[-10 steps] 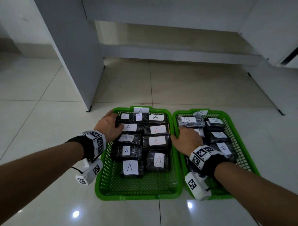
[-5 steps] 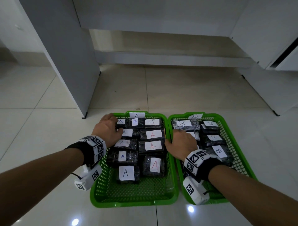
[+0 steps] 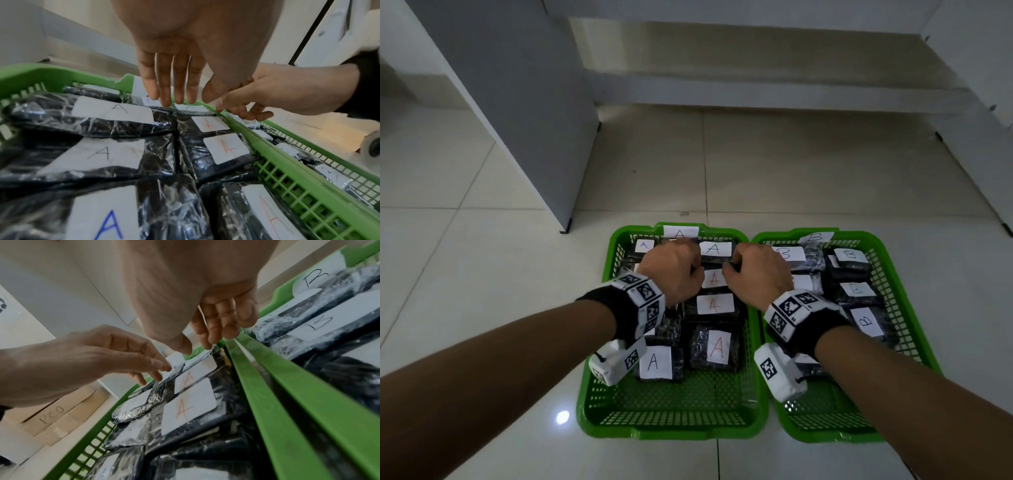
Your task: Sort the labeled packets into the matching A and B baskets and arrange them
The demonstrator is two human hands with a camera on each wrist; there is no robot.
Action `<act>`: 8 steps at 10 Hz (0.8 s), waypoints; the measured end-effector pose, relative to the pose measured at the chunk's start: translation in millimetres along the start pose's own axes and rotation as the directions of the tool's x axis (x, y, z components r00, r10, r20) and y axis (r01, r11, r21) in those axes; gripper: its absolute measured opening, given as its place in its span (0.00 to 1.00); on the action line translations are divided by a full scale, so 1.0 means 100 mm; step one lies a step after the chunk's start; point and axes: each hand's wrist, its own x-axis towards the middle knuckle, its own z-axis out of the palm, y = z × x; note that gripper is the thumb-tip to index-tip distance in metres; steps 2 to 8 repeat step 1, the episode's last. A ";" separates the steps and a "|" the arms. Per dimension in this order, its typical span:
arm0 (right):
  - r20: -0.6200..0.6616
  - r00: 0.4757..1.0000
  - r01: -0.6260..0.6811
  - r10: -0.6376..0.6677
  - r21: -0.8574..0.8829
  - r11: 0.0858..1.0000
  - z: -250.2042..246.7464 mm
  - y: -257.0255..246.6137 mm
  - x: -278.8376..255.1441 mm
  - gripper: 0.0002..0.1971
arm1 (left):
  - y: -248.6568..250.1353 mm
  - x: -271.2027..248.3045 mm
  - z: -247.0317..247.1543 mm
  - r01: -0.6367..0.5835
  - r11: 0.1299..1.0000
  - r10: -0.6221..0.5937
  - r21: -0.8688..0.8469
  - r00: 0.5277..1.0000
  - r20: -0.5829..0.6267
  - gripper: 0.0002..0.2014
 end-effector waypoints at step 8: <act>0.095 0.995 -0.012 0.011 0.012 1.000 -0.08 0.02 0.11 0.12 | 0.00 0.04 -0.13 0.031 0.999 -0.030 -0.018 0.998 0.060 0.11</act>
